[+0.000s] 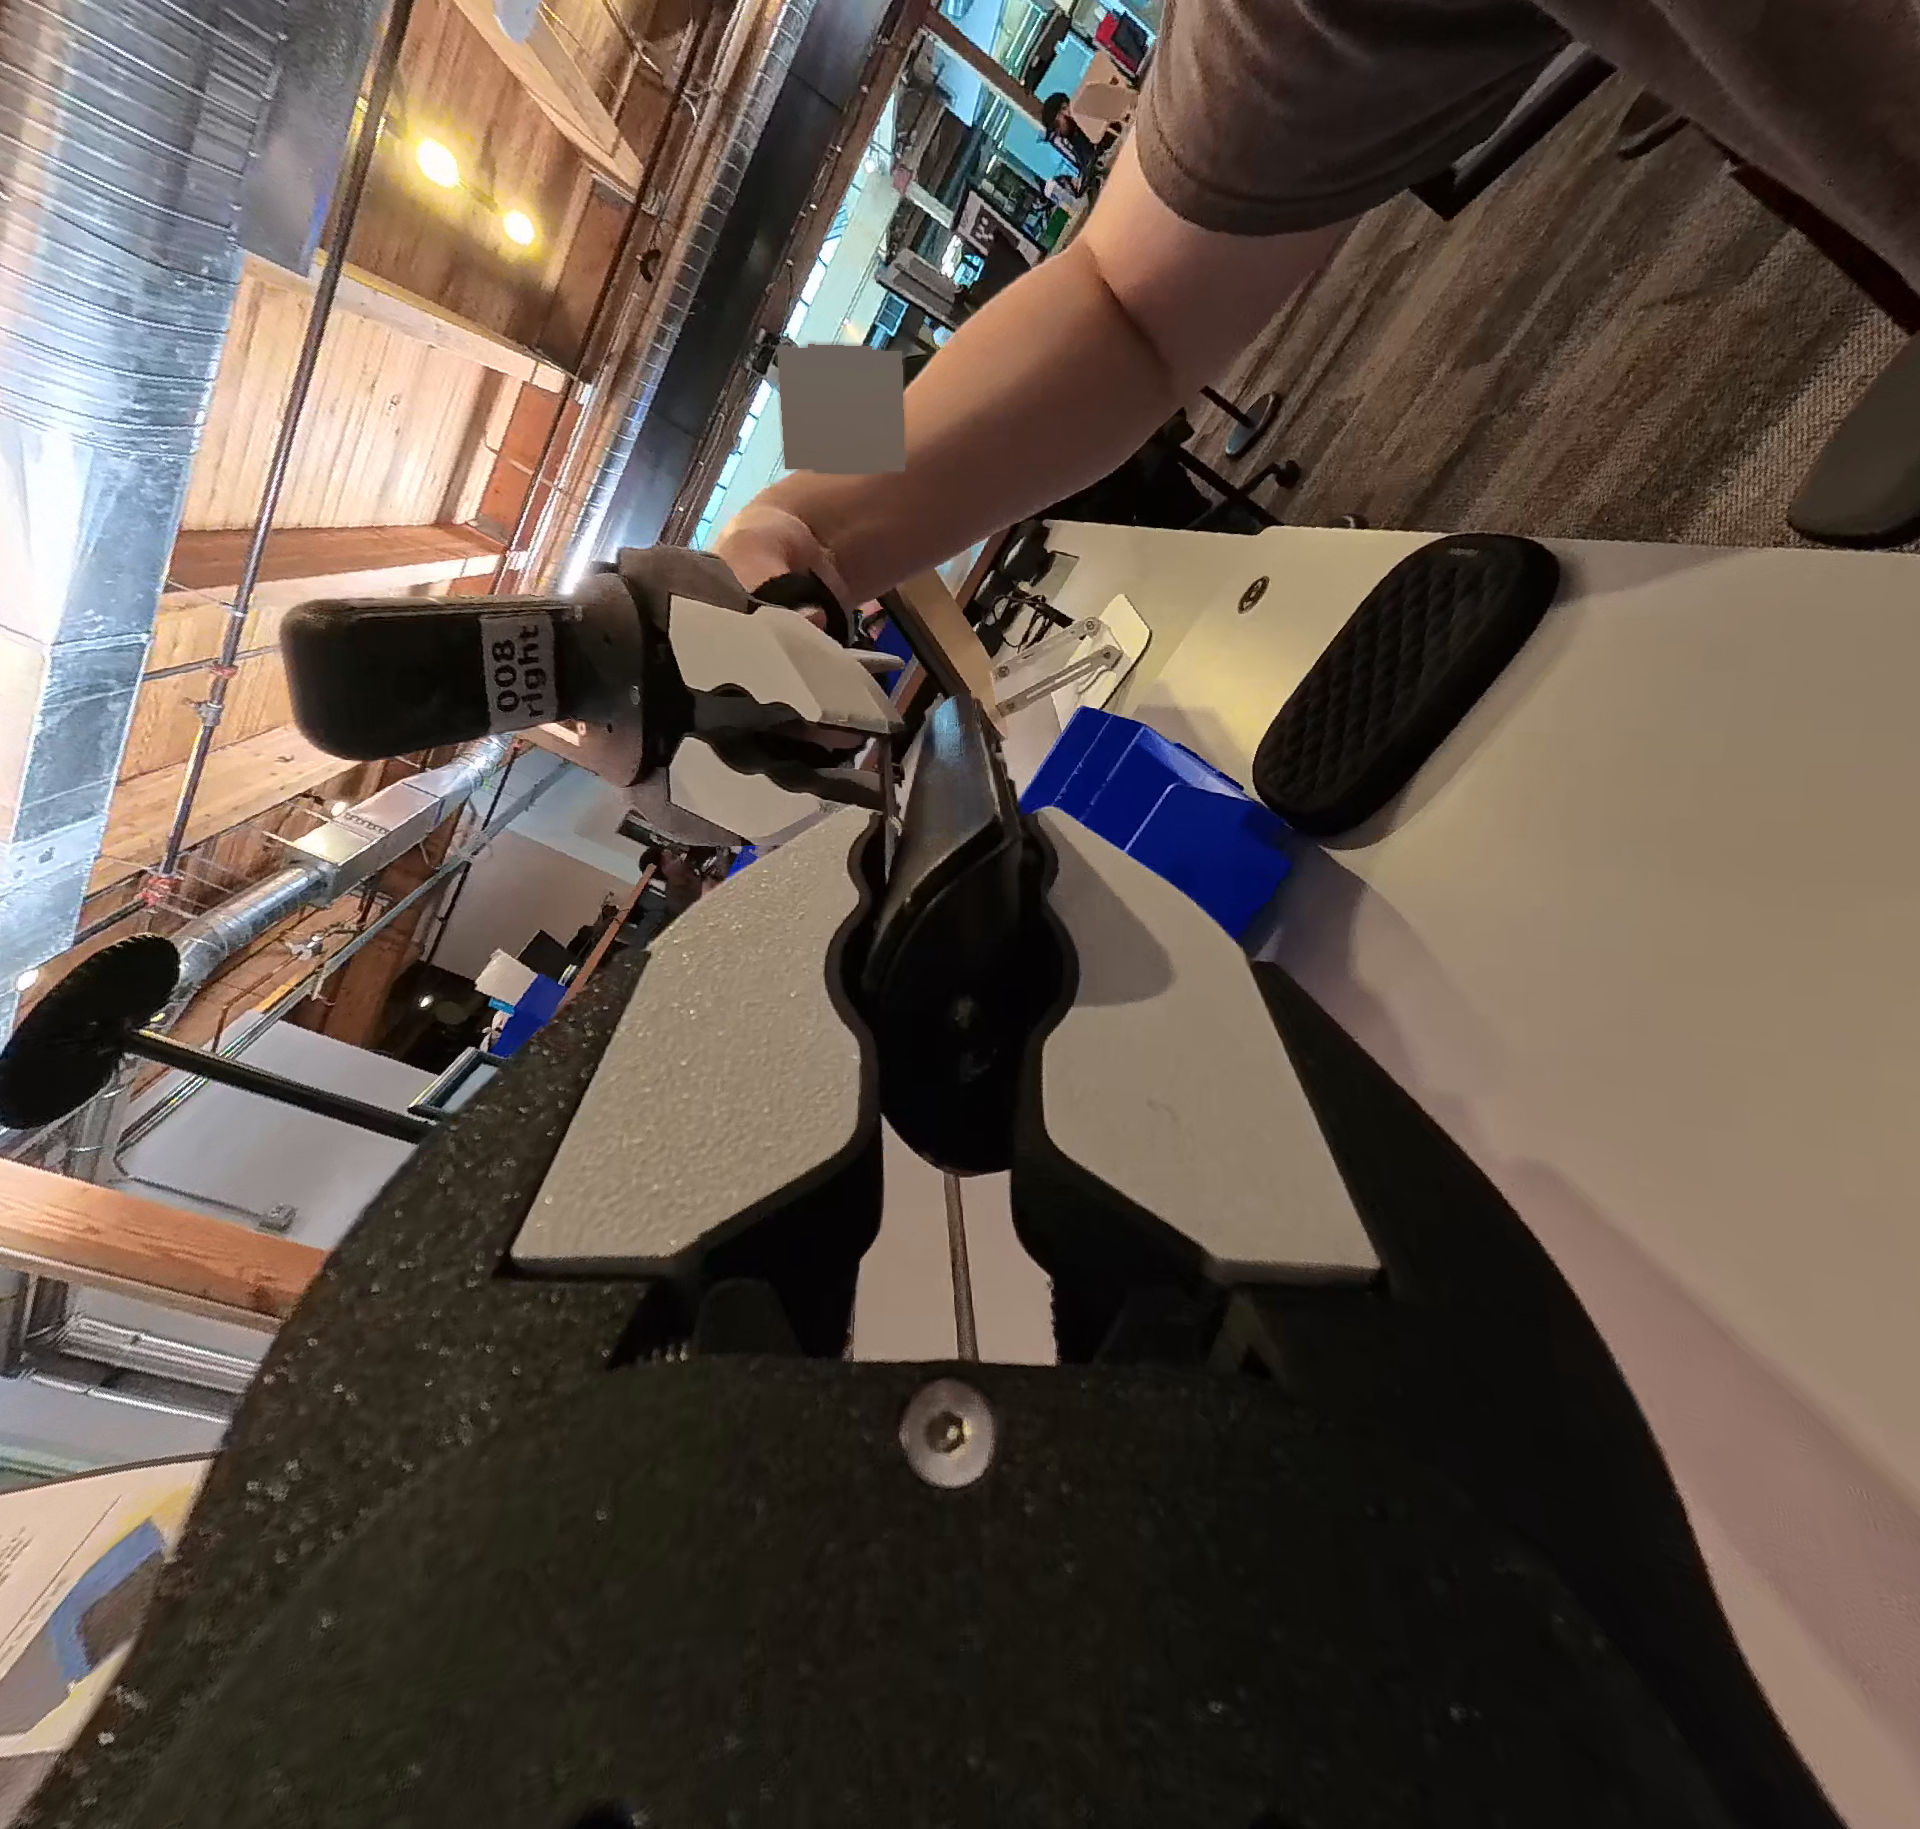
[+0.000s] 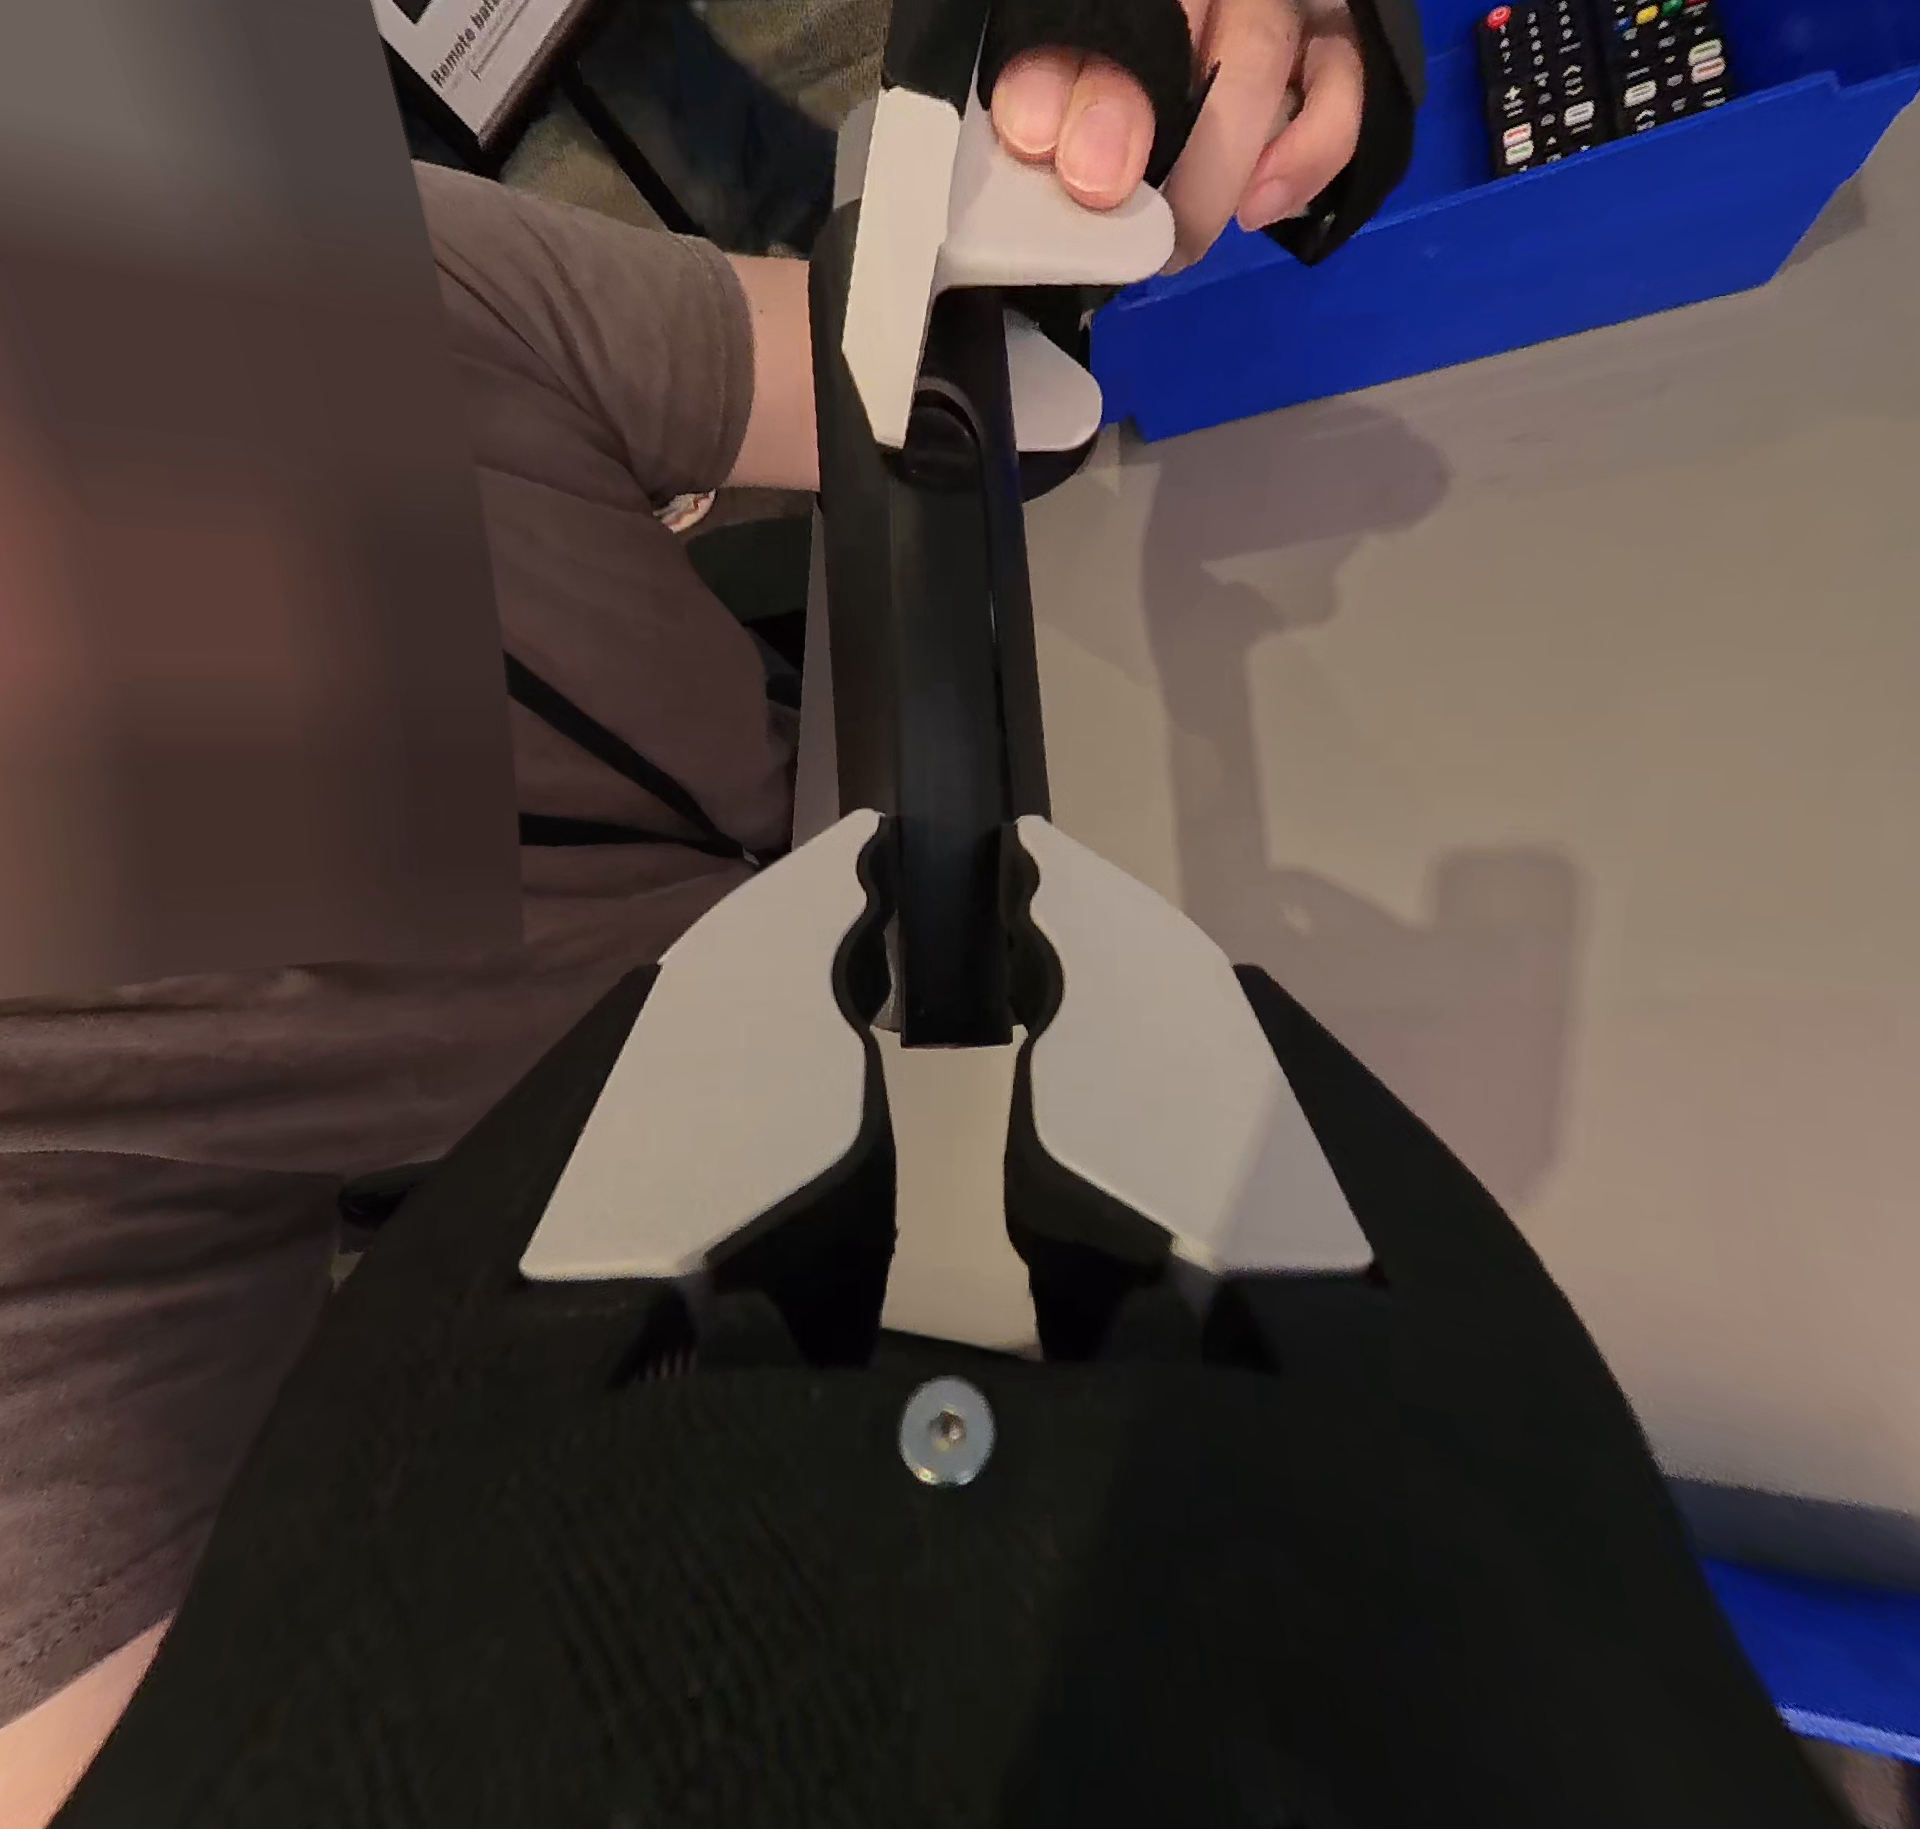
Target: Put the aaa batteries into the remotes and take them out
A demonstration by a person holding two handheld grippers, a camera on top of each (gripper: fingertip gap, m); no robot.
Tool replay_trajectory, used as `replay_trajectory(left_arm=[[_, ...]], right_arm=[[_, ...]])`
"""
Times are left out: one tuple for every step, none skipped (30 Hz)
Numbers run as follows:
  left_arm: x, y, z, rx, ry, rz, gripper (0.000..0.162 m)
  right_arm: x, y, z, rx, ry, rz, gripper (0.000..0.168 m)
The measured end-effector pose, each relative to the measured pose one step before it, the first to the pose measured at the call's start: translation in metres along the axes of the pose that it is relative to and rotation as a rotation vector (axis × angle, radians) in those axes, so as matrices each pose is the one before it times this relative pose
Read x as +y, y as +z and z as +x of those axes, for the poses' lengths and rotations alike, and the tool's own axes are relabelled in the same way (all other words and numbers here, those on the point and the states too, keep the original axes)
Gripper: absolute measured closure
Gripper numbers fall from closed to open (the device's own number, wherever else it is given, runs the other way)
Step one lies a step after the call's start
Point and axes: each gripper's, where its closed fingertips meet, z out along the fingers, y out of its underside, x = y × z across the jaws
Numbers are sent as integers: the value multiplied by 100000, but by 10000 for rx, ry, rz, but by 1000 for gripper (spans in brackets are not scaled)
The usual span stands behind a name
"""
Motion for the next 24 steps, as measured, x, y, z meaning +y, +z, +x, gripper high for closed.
replay_trajectory(left_arm=[[-22,1,-32,-25,0,16,138],[-68,-6,68,51,-8,27,138],[-30,-1,67,62,-52,-2,138],[-55,0,20,18,-9,25,138],[-32,39,59,29,-14,25,138],[-40,54,89,52,-35,35,138],[-41,36,-7,-22,-1,34,138],[-118,-3,-40,-35,-10,79,138],[-103,-21,-23,1,-43,59,138],[-73,-45,-60,-20,-25,19,138],[-70,-40,-26,-11,5,20,138],[-35,-12,10,7,12,1,138],[-119,-65,-128,-90,4,57,138],[-163,-82,-91,-40,-9,75,138],[-273,-76,56,53,-47,156,138],[-100,-63,-132,-69,35,22,138],[-21,-55,-51,-35,98,-35,138],[-8,-28,67,44,44,-31,137],[10,9,27,4,73,-39,137],[20,19,38,-14,123,-47,138],[-37,46,55,1,128,-37,138],[-93,39,37,4,107,-24,138],[-101,71,105,56,77,-21,138],[-84,119,163,91,88,-48,138]], right_arm=[[48,46,42,15,-4,72,148],[36,54,12,28,-20,60,148],[9,36,-29,17,-66,42,148],[-5,9,-50,8,-105,19,148],[-14,-38,-25,-1,-68,-22,148],[-10,-39,7,-2,-32,-73,149],[-16,-32,7,-20,-5,-86,148],[-49,-7,-24,-61,8,-78,148],[-30,37,-74,-78,-32,-79,148],[-26,40,-22,-39,-72,-67,148],[-41,16,-3,-20,-58,-36,148],[20,2,89,26,-14,-49,148],[90,-11,177,98,-37,-56,148],[45,17,24,11,-66,6,148],[-41,36,-72,-37,-18,65,148],[-26,115,2,22,9,49,148],[24,114,-11,18,-13,15,148],[24,75,-11,11,-13,17,148],[8,19,36,27,11,20,148],[-8,-24,23,14,29,28,148],[-24,-32,-38,-26,19,31,148],[27,2,-106,-58,-38,0,148],[120,57,-170,-58,-83,-79,148],[203,99,-116,-15,-86,-157,148]])
